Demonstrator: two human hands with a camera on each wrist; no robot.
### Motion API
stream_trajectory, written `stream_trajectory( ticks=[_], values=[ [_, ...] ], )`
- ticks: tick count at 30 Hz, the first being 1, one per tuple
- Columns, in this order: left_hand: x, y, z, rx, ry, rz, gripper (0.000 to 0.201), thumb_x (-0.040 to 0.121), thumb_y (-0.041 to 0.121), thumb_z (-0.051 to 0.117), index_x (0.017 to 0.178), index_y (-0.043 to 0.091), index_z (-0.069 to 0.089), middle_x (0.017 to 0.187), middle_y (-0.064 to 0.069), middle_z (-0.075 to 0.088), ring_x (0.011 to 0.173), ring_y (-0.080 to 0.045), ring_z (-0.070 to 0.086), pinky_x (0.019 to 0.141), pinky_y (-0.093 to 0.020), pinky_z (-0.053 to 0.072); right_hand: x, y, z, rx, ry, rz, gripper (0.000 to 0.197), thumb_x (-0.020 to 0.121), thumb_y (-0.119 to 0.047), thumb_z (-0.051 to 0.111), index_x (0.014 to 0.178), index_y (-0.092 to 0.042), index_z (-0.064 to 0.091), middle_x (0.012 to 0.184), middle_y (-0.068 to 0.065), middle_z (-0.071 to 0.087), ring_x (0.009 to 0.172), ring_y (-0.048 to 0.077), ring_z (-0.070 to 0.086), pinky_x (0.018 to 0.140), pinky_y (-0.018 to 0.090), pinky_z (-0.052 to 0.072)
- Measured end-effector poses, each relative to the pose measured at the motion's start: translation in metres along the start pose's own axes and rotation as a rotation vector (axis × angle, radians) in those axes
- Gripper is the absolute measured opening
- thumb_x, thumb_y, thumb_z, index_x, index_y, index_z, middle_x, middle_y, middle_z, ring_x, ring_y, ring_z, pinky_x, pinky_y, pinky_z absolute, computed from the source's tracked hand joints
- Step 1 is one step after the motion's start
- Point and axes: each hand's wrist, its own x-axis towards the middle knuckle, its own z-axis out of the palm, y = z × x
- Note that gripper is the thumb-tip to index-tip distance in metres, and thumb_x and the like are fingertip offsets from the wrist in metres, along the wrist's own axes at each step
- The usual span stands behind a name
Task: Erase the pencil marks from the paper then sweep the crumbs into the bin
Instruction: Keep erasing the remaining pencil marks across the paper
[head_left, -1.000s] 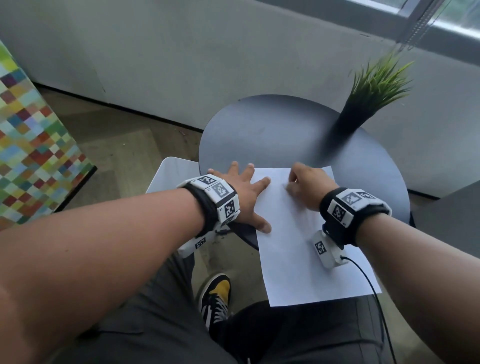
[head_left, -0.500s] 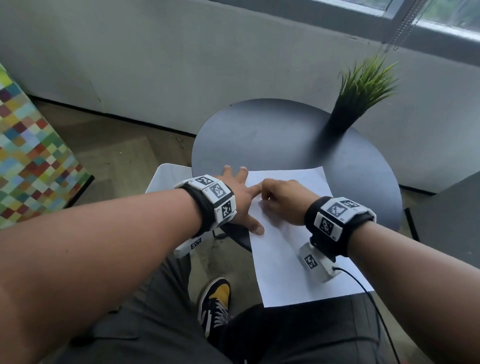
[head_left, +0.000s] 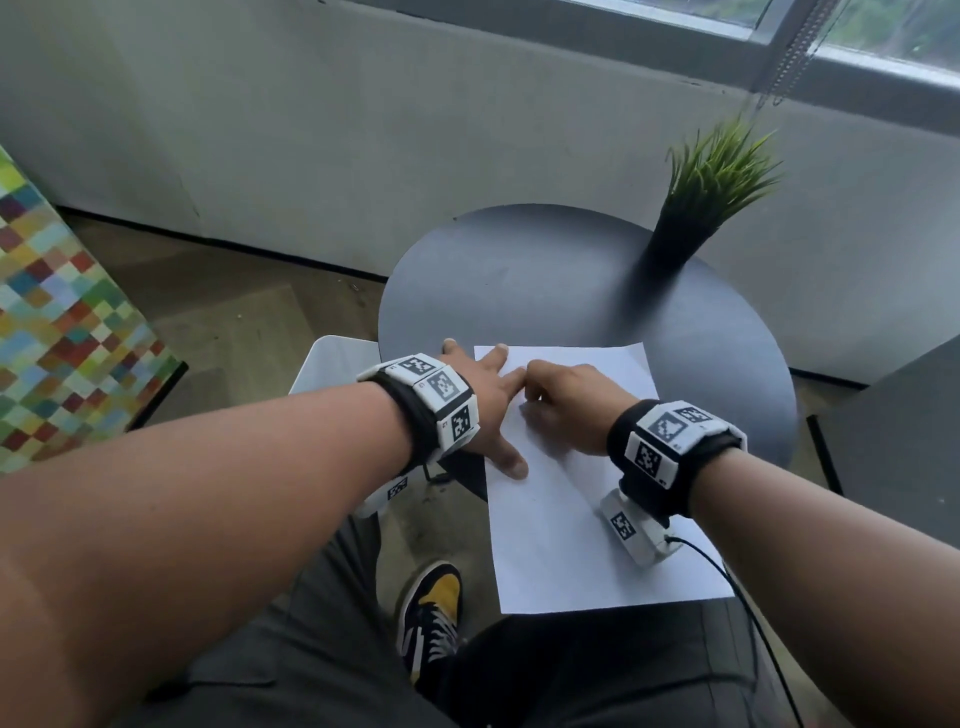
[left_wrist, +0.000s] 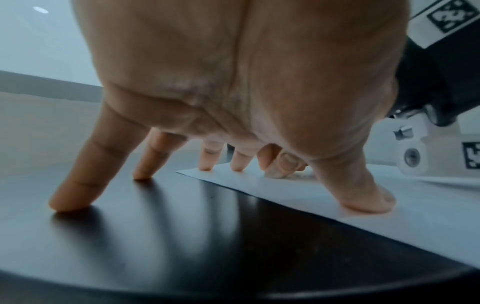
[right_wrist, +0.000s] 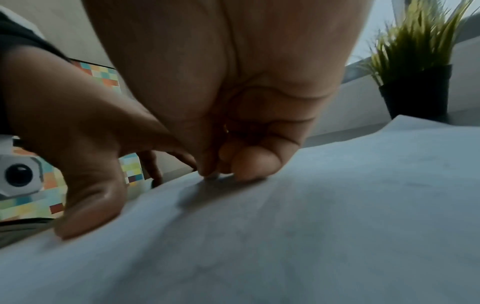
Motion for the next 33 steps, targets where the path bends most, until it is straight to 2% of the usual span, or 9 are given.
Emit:
stream_trajectory(
  ticks=[5, 10, 14, 18, 21, 23, 28, 31, 33],
  values=[
    [0.002, 0.0, -0.001, -0.008, -0.04, -0.016, 0.126, 0.053, 0.091, 0.06, 0.152, 0.045, -0.003, 0.164, 0.004, 0.0, 0.139, -0.056, 0.011, 0.104, -0.064, 0.036, 0.006, 0.017, -0.014, 0.02, 0.133, 0.199, 0.01, 0.087, -0.021, 0.048, 0.092, -0.013, 0.051, 0.094, 0.01, 0.063, 0.088, 0.031, 0.056, 0.068, 0.031, 0.04],
    [0.003, 0.0, -0.001, -0.018, -0.021, 0.0, 0.12, 0.053, 0.089, 0.063, 0.149, 0.05, 0.004, 0.163, 0.001, 0.004, 0.136, -0.059, 0.013, 0.101, -0.065, 0.038, -0.008, -0.001, -0.003, 0.031, -0.056, -0.059, 0.009, 0.089, -0.023, 0.052, 0.096, -0.02, 0.057, 0.091, 0.0, 0.064, 0.085, 0.022, 0.056, 0.072, 0.03, 0.042],
    [0.002, 0.003, -0.004, -0.01, -0.047, -0.027, 0.125, 0.056, 0.089, 0.062, 0.152, 0.048, -0.005, 0.163, 0.002, 0.0, 0.139, -0.058, 0.008, 0.105, -0.064, 0.034, 0.005, 0.019, -0.013, 0.055, 0.134, 0.178, 0.007, 0.086, -0.022, 0.052, 0.087, -0.017, 0.055, 0.09, 0.003, 0.063, 0.089, 0.025, 0.057, 0.069, 0.031, 0.042],
    [0.002, 0.002, -0.002, -0.013, -0.022, -0.004, 0.12, 0.052, 0.09, 0.063, 0.149, 0.05, 0.004, 0.161, 0.0, 0.008, 0.134, -0.058, 0.015, 0.097, -0.064, 0.041, -0.007, -0.002, -0.002, 0.08, -0.103, -0.066, 0.007, 0.088, -0.024, 0.056, 0.095, -0.023, 0.056, 0.088, -0.005, 0.063, 0.084, 0.019, 0.058, 0.069, 0.029, 0.044],
    [0.001, 0.003, -0.004, -0.003, -0.047, -0.024, 0.123, 0.055, 0.088, 0.064, 0.151, 0.049, -0.003, 0.162, 0.001, 0.004, 0.136, -0.059, 0.012, 0.099, -0.065, 0.037, 0.002, 0.012, -0.014, 0.095, 0.007, 0.138, 0.008, 0.086, -0.021, 0.054, 0.091, -0.017, 0.057, 0.087, 0.0, 0.062, 0.085, 0.022, 0.058, 0.062, 0.028, 0.043],
    [0.0, 0.004, -0.006, -0.004, -0.049, -0.032, 0.124, 0.056, 0.088, 0.064, 0.151, 0.049, -0.005, 0.162, 0.001, 0.002, 0.137, -0.059, 0.01, 0.1, -0.066, 0.035, 0.005, 0.022, -0.015, 0.083, 0.12, 0.255, 0.008, 0.087, -0.02, 0.05, 0.09, -0.014, 0.055, 0.092, 0.006, 0.062, 0.089, 0.027, 0.057, 0.068, 0.03, 0.043],
    [-0.002, 0.002, -0.006, 0.001, -0.047, -0.012, 0.123, 0.055, 0.087, 0.065, 0.151, 0.05, -0.003, 0.16, -0.001, 0.007, 0.135, -0.058, 0.015, 0.098, -0.063, 0.037, -0.008, 0.009, -0.011, 0.021, -0.038, 0.002, 0.005, 0.09, -0.022, 0.053, 0.087, -0.02, 0.051, 0.084, 0.0, 0.058, 0.08, 0.022, 0.052, 0.061, 0.027, 0.037],
    [-0.003, 0.005, -0.011, 0.017, -0.068, -0.028, 0.122, 0.056, 0.088, 0.065, 0.149, 0.054, -0.007, 0.161, 0.0, 0.004, 0.136, -0.056, 0.017, 0.099, -0.062, 0.037, -0.005, 0.03, -0.024, 0.071, 0.037, 0.157, 0.009, 0.088, -0.023, 0.057, 0.089, -0.014, 0.057, 0.085, 0.002, 0.059, 0.075, 0.021, 0.055, 0.06, 0.027, 0.043],
    [-0.002, 0.005, -0.013, 0.022, -0.07, -0.026, 0.122, 0.054, 0.089, 0.064, 0.148, 0.057, -0.007, 0.16, 0.0, 0.005, 0.135, -0.054, 0.02, 0.098, -0.062, 0.037, -0.004, 0.039, -0.02, 0.098, 0.109, 0.242, 0.011, 0.089, -0.023, 0.055, 0.093, -0.013, 0.057, 0.088, 0.004, 0.06, 0.084, 0.024, 0.056, 0.066, 0.03, 0.042]
  ],
)
